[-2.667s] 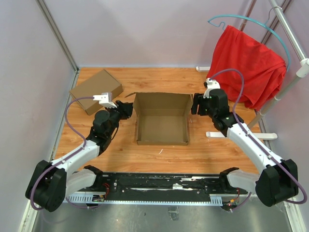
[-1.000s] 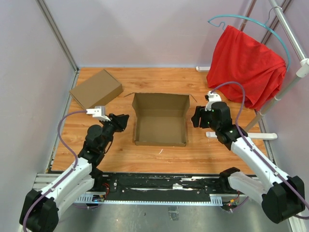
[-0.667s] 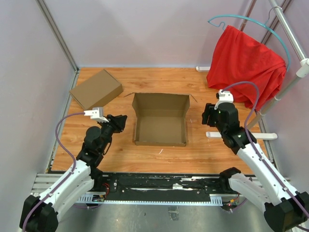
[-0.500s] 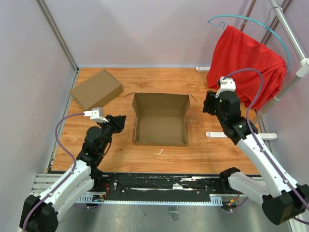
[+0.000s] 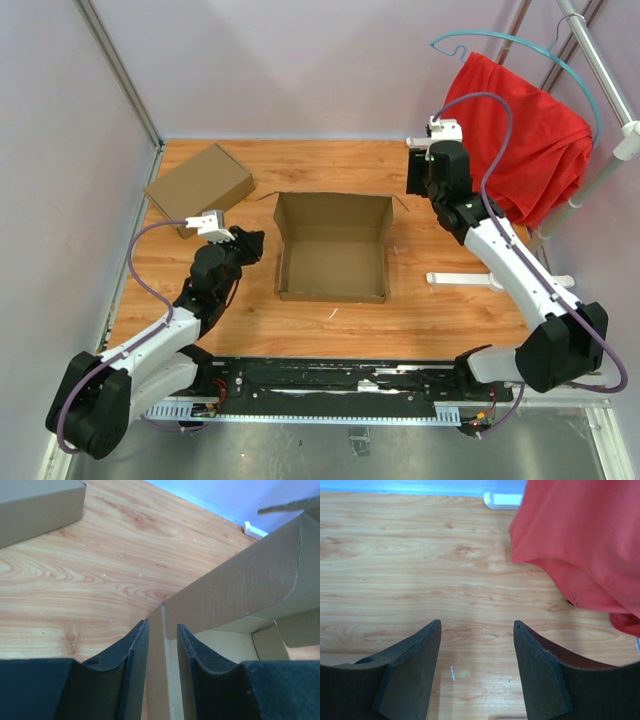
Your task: Fold the paper box
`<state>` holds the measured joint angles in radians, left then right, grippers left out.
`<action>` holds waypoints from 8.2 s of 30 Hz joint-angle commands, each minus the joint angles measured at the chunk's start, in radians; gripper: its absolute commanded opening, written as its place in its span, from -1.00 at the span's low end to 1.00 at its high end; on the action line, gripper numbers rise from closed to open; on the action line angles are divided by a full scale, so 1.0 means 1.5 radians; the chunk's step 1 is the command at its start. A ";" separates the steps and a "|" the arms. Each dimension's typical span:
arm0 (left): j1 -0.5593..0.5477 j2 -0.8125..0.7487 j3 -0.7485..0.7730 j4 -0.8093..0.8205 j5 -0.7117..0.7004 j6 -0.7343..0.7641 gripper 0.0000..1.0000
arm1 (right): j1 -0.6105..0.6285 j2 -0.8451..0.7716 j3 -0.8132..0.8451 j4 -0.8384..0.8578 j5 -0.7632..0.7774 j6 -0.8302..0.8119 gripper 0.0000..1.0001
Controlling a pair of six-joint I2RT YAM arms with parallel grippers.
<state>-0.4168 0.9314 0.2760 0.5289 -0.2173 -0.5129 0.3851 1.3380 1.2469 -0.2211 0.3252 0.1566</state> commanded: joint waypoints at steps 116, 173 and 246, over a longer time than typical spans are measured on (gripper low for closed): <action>-0.015 0.156 -0.059 0.229 0.132 -0.045 -0.37 | 0.217 0.192 0.114 -0.067 -0.393 -0.050 0.11; -0.021 -0.302 -0.043 -0.385 0.069 -0.039 -0.10 | 0.380 -0.518 -0.454 -0.407 -0.054 0.640 0.41; -0.016 0.092 0.052 0.025 -0.139 -0.007 -0.11 | 0.197 0.072 -0.445 0.411 0.068 0.217 -0.97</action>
<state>-0.4419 1.0164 0.2771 0.4709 -0.3458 -0.5468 0.7162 1.3972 0.5419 0.3164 0.5709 0.5941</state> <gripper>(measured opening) 0.447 0.050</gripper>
